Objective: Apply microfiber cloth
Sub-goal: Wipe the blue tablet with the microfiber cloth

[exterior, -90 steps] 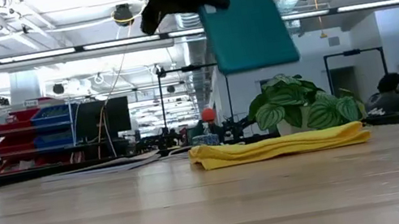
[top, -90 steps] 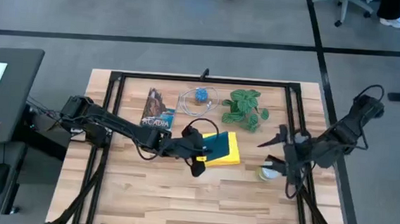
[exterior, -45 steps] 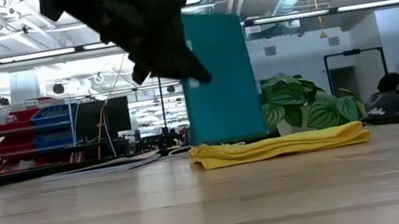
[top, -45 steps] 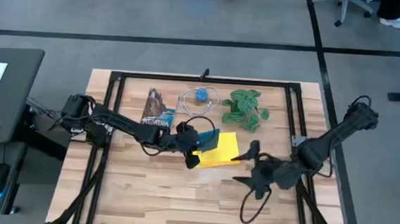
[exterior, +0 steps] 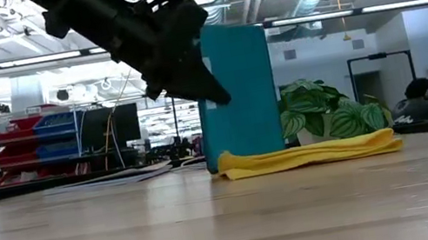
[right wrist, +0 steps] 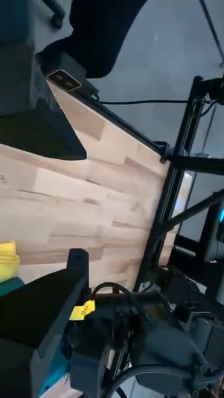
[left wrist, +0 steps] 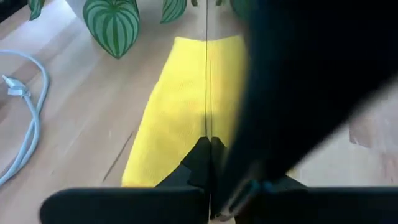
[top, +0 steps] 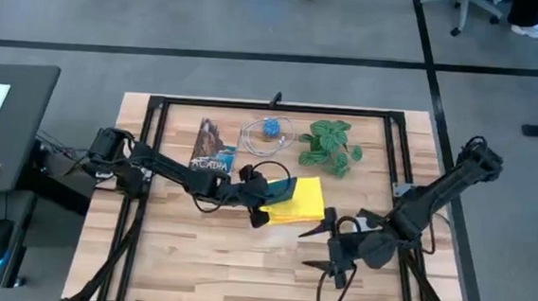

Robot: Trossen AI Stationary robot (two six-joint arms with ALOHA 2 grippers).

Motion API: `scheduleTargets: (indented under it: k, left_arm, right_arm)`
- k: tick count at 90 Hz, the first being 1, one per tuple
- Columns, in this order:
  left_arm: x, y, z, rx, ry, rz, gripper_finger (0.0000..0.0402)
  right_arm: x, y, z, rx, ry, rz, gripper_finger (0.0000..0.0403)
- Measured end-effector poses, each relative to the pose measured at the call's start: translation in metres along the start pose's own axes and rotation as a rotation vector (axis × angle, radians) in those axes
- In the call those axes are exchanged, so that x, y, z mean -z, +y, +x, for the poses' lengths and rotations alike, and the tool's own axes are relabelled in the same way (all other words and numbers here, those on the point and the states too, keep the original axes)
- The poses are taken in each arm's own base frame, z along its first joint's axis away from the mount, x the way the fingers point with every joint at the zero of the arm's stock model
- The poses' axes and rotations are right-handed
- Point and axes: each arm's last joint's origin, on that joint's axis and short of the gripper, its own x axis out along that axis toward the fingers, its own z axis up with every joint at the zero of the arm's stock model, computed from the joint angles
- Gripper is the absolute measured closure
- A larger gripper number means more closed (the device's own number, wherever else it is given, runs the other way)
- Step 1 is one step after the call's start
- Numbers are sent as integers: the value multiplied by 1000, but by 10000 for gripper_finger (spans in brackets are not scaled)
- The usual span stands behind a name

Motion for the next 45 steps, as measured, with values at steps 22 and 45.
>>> scheduleTargets:
  k: [22,45]
  left_arm:
    - [-36,-9,-27,45,-150,41,393]
    - [-9,0,18,-40,-22,91,393]
  right_arm:
    - [-3,-1,-1,6,-20,20,117]
    - [-5,1,-3,0,-39,64,117]
